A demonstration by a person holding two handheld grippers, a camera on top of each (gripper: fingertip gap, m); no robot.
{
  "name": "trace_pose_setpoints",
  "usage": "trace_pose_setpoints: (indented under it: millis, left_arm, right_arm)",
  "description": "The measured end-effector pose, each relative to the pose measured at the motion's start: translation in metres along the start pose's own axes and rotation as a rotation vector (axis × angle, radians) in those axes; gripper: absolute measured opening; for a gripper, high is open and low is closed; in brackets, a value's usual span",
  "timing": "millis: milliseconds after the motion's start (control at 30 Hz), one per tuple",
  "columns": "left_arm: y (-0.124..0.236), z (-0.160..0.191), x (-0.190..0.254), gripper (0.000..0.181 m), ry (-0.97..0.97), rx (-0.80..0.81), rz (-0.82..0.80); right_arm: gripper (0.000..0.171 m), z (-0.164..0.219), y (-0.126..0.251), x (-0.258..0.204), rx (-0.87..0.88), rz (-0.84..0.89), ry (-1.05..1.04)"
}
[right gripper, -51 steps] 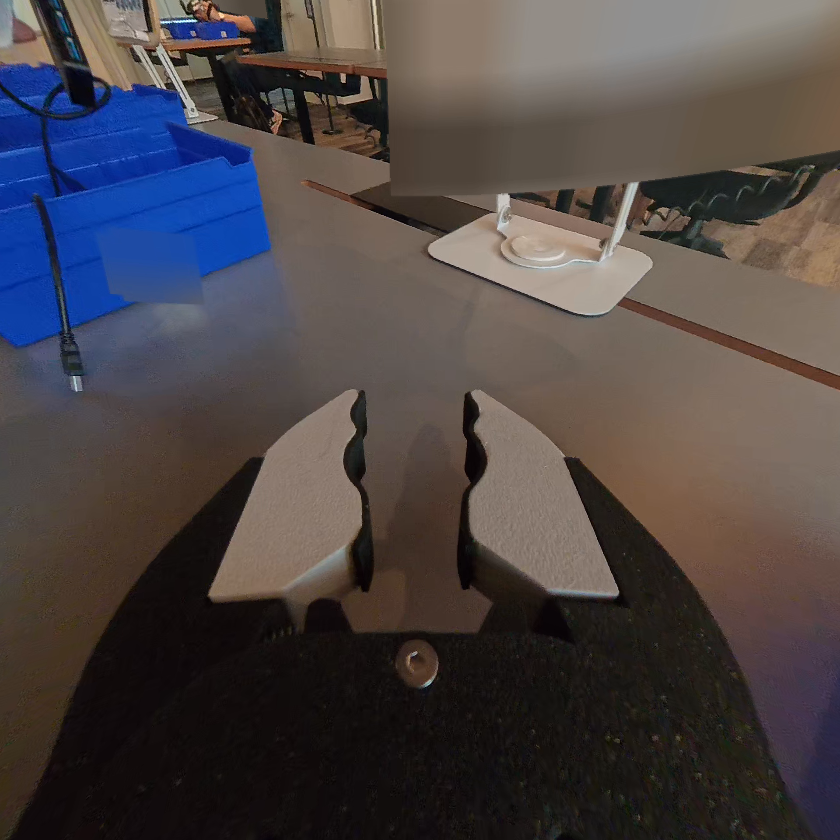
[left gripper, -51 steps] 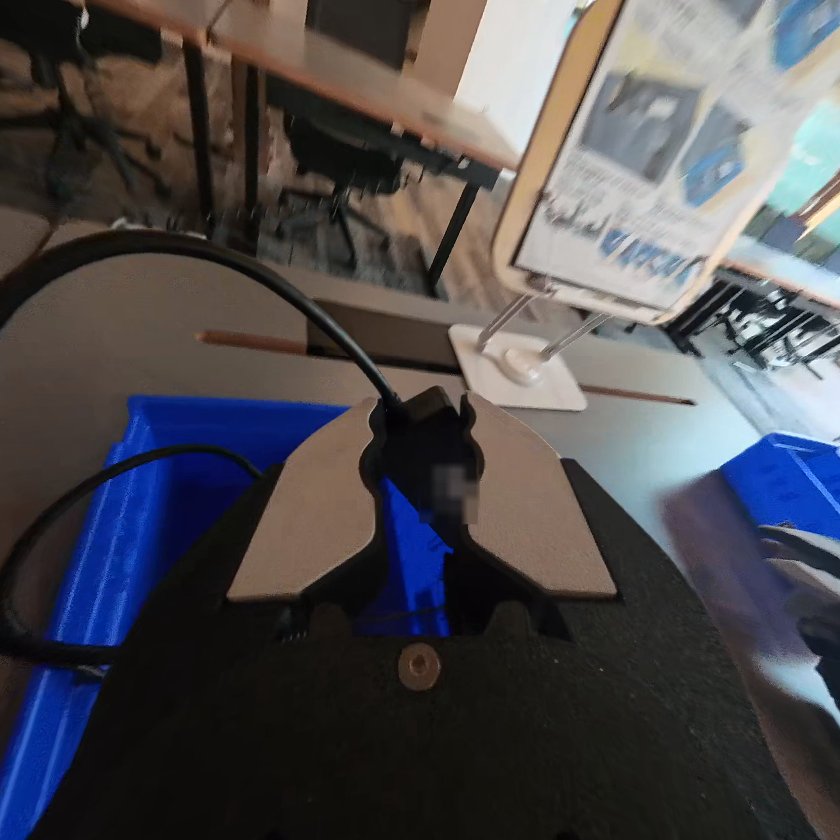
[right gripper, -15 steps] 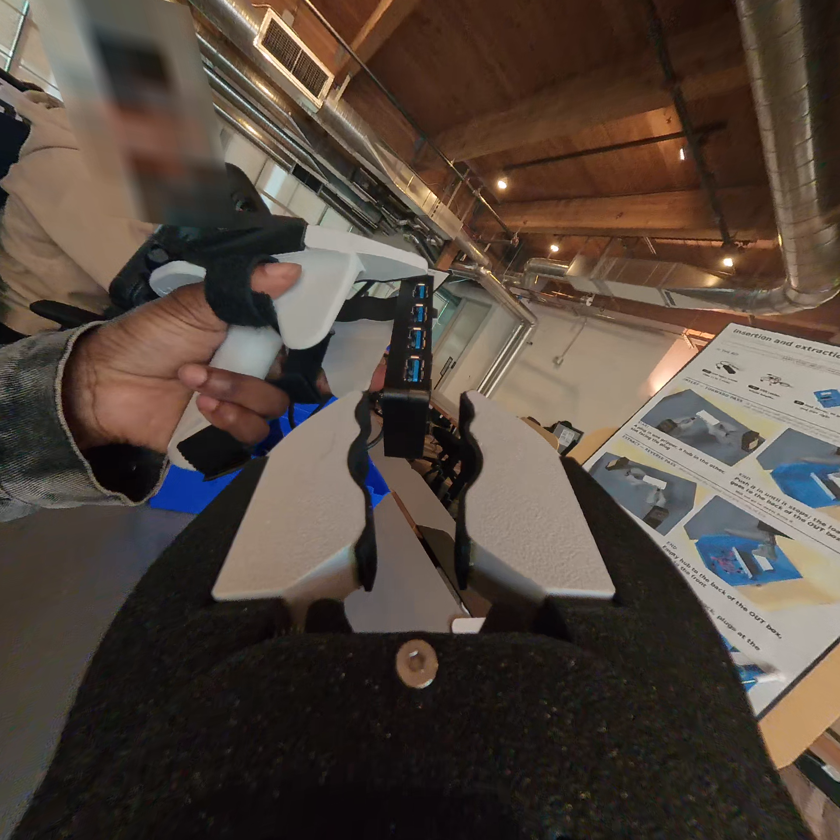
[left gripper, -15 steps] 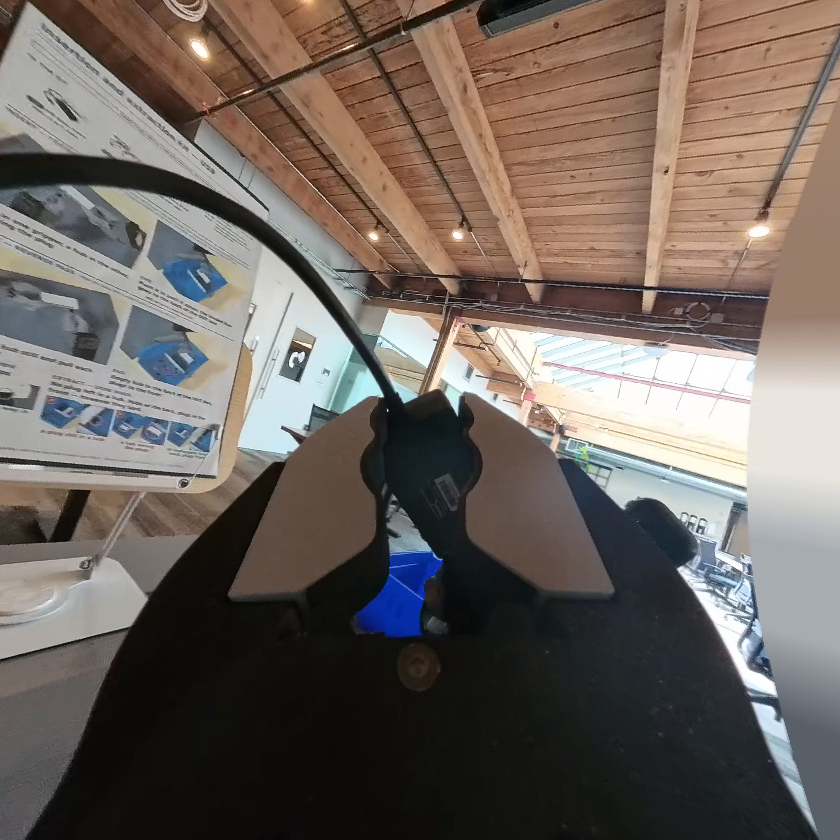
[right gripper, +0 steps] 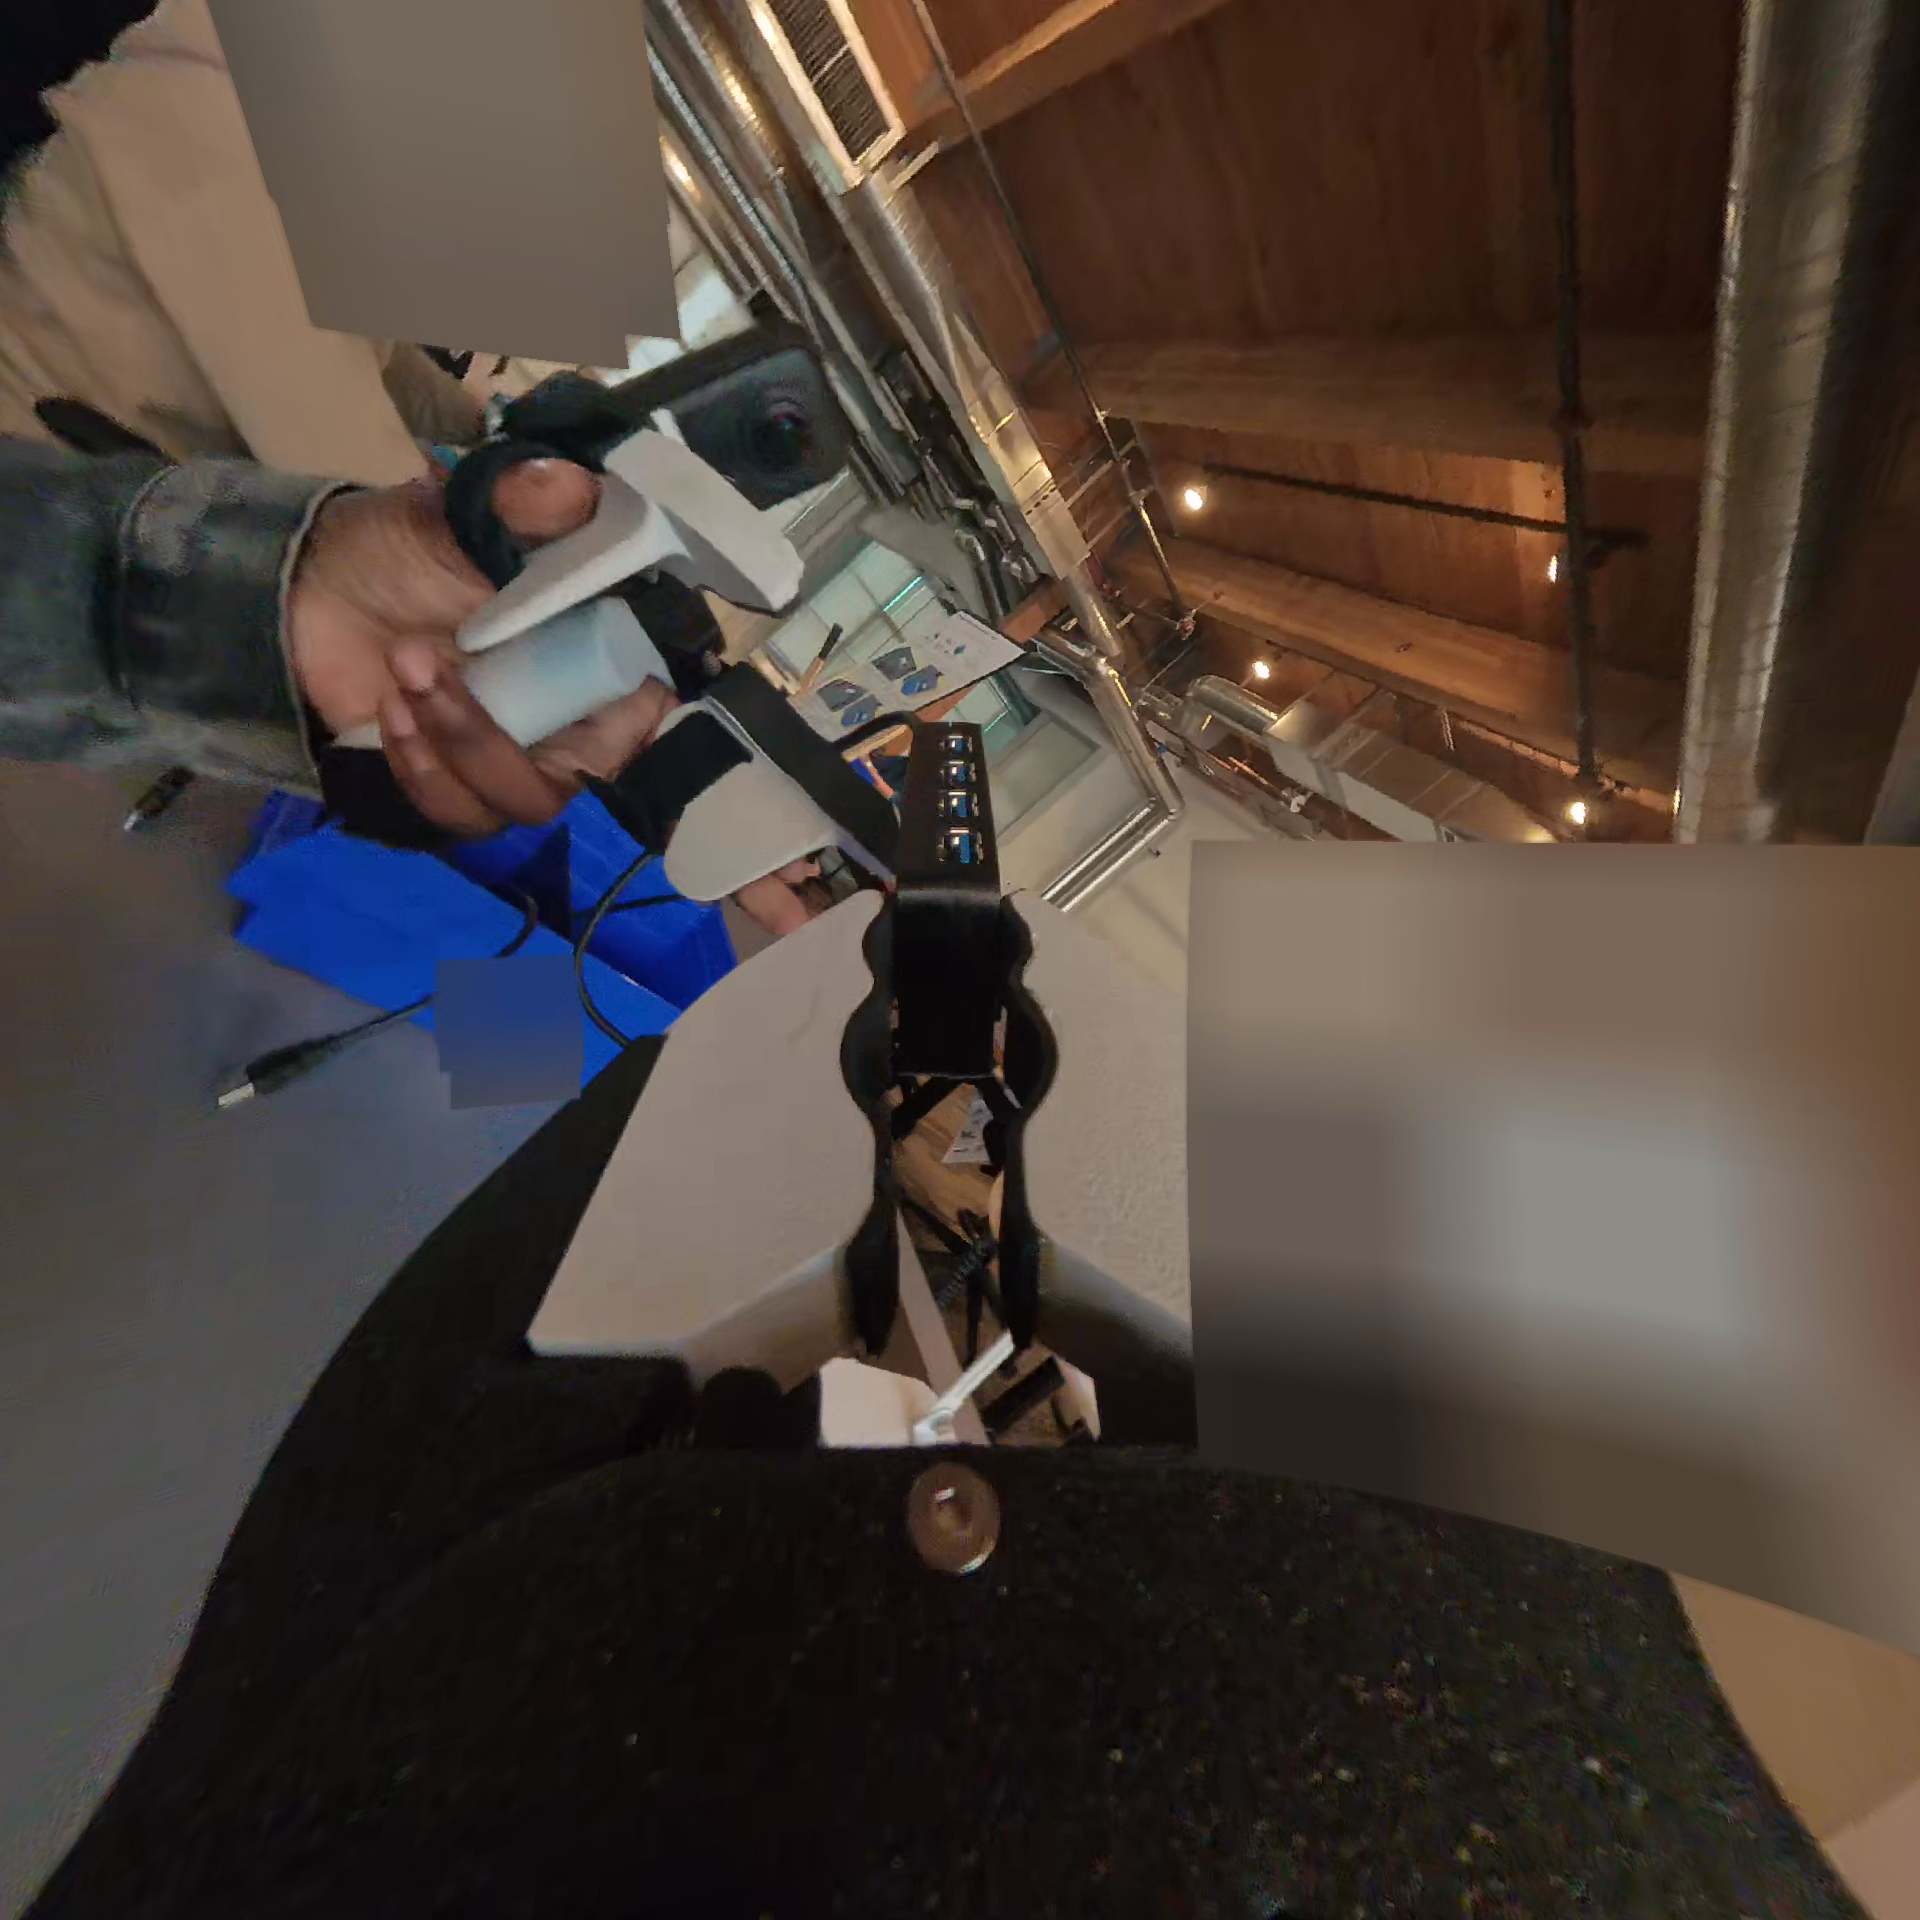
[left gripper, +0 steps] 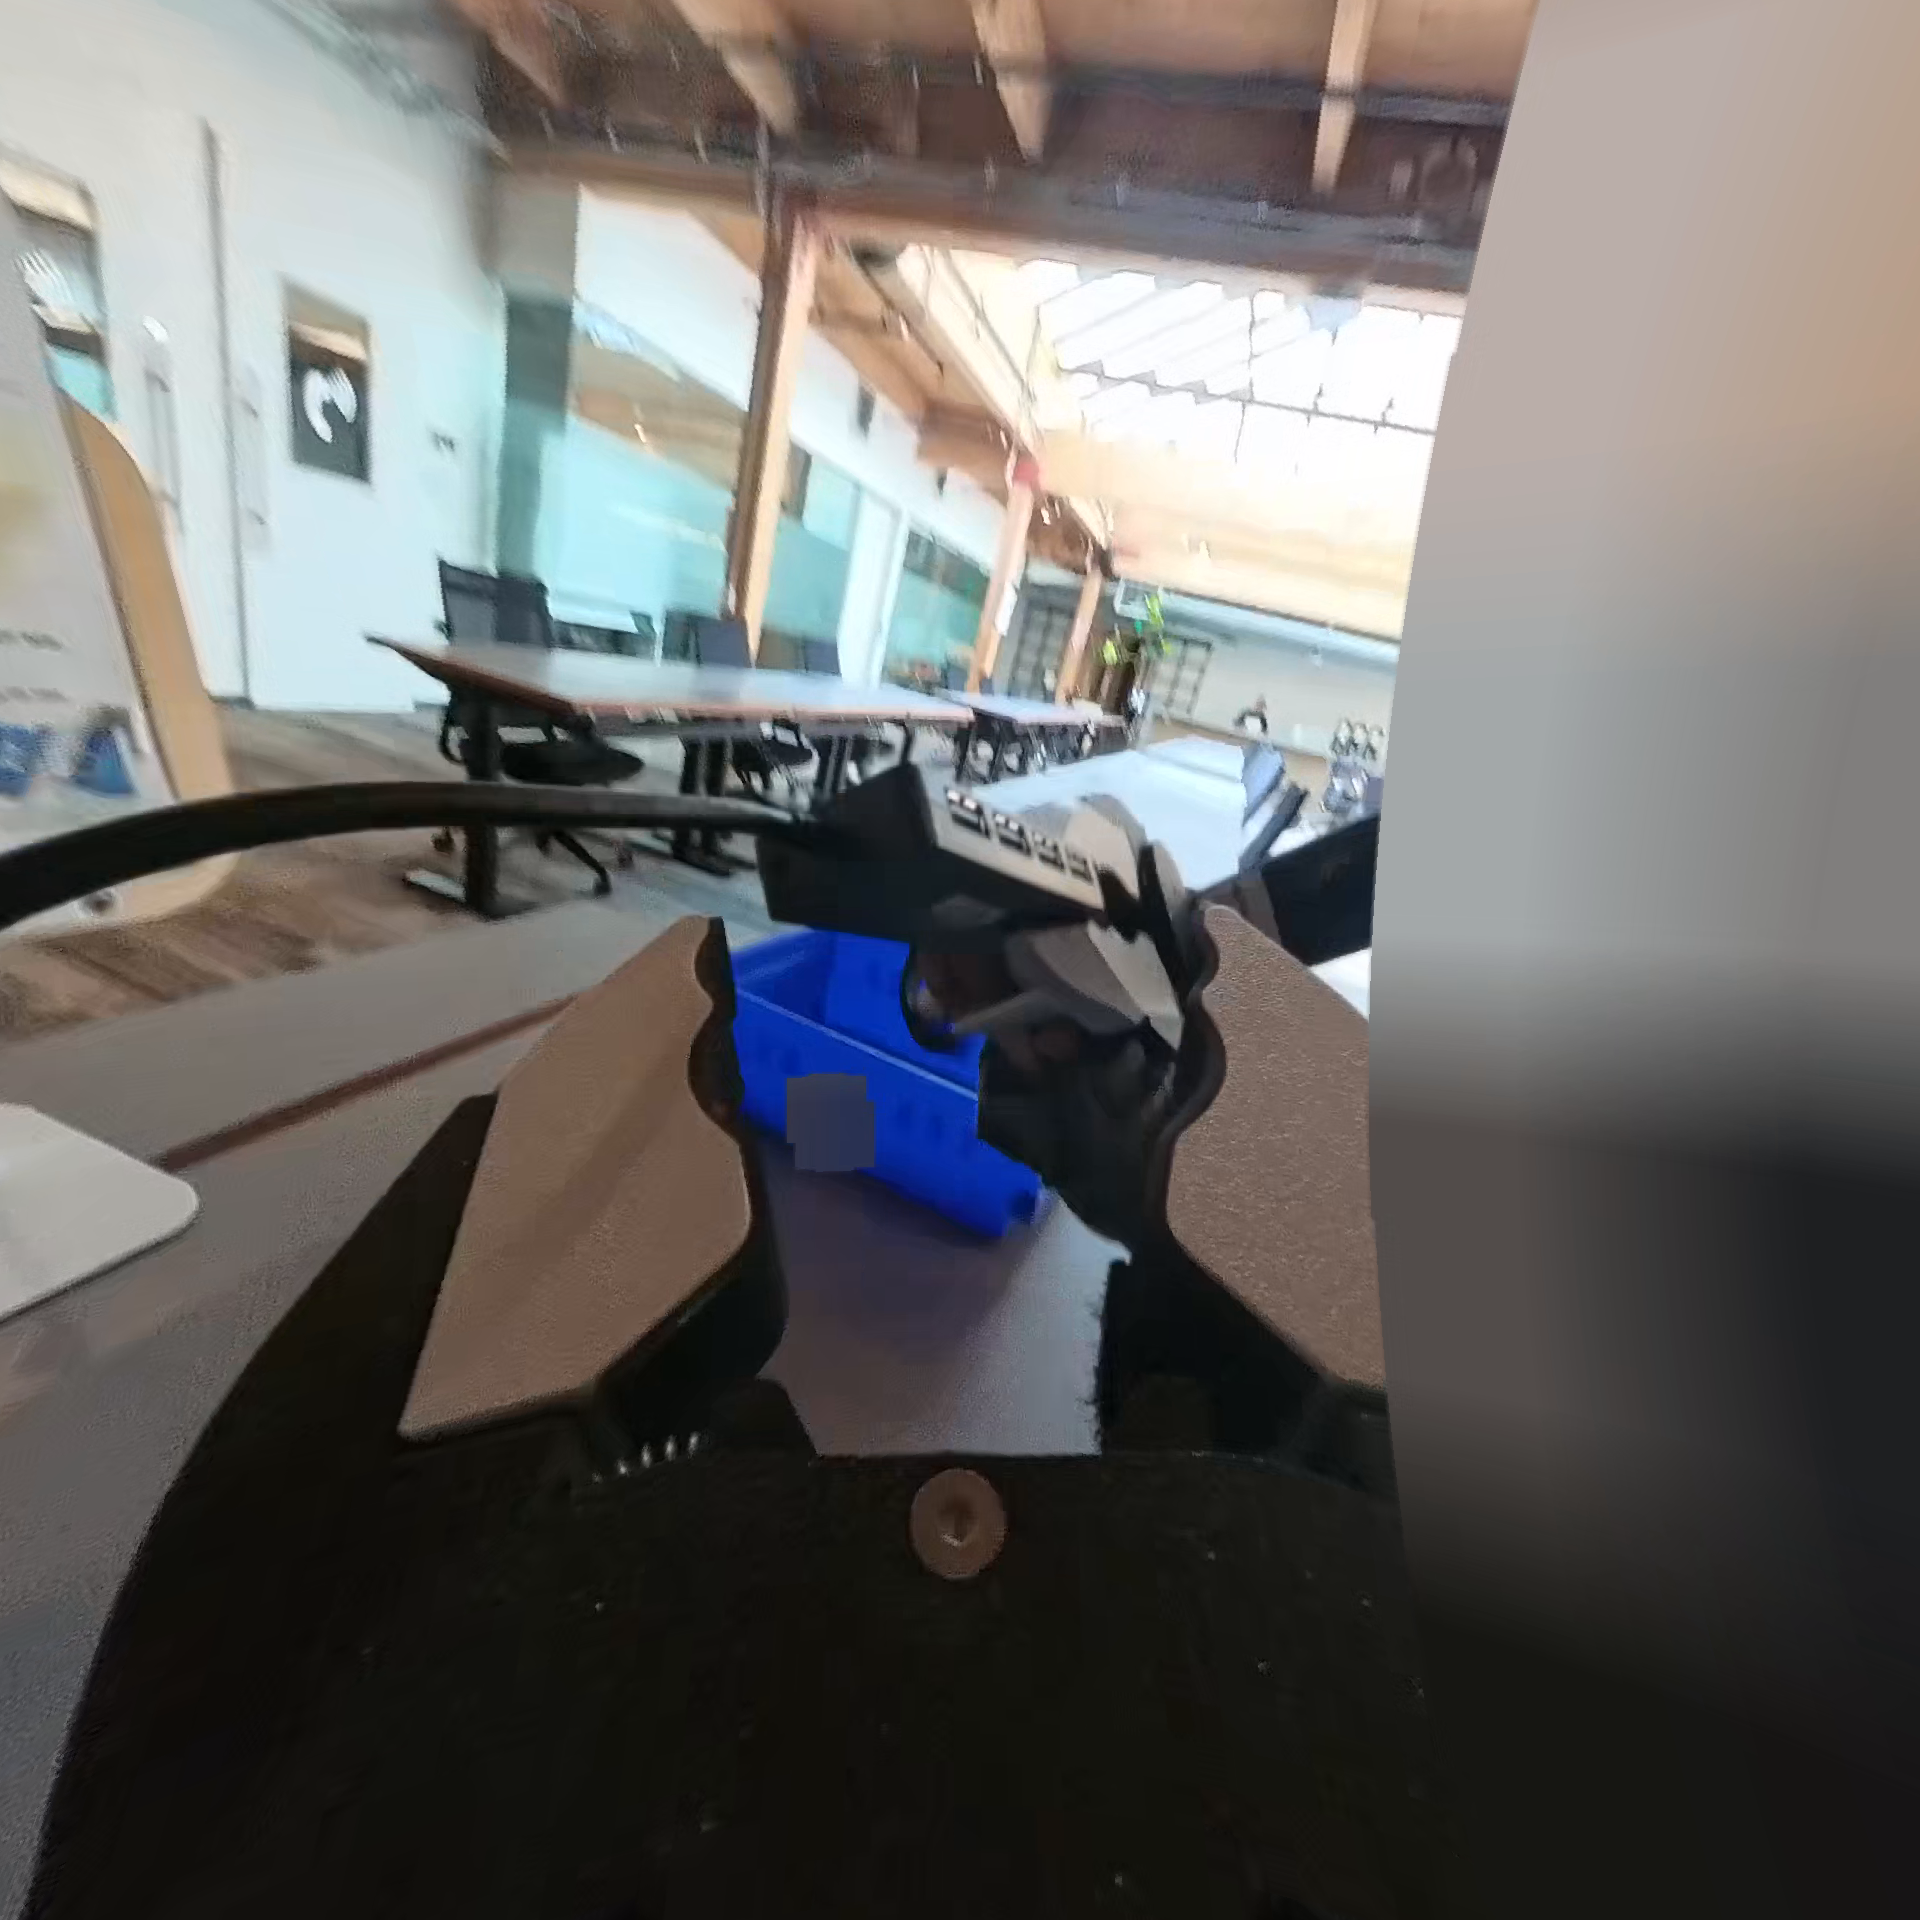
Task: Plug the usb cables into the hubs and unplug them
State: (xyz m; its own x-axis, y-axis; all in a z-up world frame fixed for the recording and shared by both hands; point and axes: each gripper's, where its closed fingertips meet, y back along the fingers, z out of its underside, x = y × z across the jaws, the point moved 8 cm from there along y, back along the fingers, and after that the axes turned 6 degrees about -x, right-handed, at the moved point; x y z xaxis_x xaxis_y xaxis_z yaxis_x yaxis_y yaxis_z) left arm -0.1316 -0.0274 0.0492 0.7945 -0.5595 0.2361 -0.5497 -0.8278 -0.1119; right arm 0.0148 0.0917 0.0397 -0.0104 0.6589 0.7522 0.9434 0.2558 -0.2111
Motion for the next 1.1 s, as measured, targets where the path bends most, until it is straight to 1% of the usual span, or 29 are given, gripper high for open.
trace_pose_setpoints:
  millis: [100, 200, 267, 333, 433, 567, 633, 667, 767, 867, 933, 1033, 1100]
  left_arm:
    - [-0.006, 0.006, -0.001, 0.085, 0.088, -0.06, 0.078]
    - [-0.01, 0.006, -0.003, 0.081, 0.263, -0.017, 0.263]
    - [-0.009, 0.004, -0.005, 0.078, 0.324, 0.005, 0.335]
    - [-0.008, 0.003, -0.004, 0.077, 0.323, 0.0, 0.336]
    - [-0.01, 0.004, 0.003, 0.073, 0.304, -0.056, 0.341]
    - [-0.01, 0.001, 0.008, 0.059, 0.283, -0.074, 0.33]
    - [-0.009, 0.001, 0.009, 0.047, 0.269, -0.087, 0.321]
    - [-0.008, 0.002, 0.01, 0.044, 0.262, -0.093, 0.318]
    - [-0.007, 0.004, 0.011, 0.044, 0.249, -0.108, 0.311]
    - [-0.005, 0.006, 0.012, 0.052, 0.249, -0.12, 0.335]
    - [-0.003, 0.006, 0.012, 0.054, 0.248, -0.128, 0.346]
    - [-0.002, 0.008, 0.011, 0.043, 0.225, -0.135, 0.318]
    - [-0.001, 0.008, 0.011, 0.043, 0.212, -0.144, 0.314]
  right_arm:
    - [0.016, -0.009, 0.006, 0.002, 0.008, -0.051, 0.101]
    - [0.016, -0.019, 0.009, 0.001, -0.002, -0.114, 0.21]
    - [0.016, -0.026, 0.011, 0.0, -0.006, -0.16, 0.253]
    - [0.016, -0.031, 0.014, 0.001, -0.014, -0.201, 0.282]
    - [0.016, -0.037, 0.016, 0.004, -0.016, -0.242, 0.31]
    - [0.016, -0.04, 0.017, 0.006, -0.003, -0.29, 0.306]
    - [0.016, -0.04, 0.017, 0.006, 0.0, -0.293, 0.303]
    - [0.016, -0.039, 0.016, 0.005, -0.001, -0.295, 0.303]
    - [0.016, -0.037, 0.016, 0.004, 0.002, -0.307, 0.284]
    - [0.016, -0.034, 0.015, 0.004, 0.009, -0.319, 0.26]
    - [0.016, -0.033, 0.014, 0.003, 0.011, -0.325, 0.254]
    - [0.016, -0.034, 0.013, 0.003, 0.02, -0.337, 0.244]
    - [0.016, -0.034, 0.012, 0.003, 0.018, -0.346, 0.242]
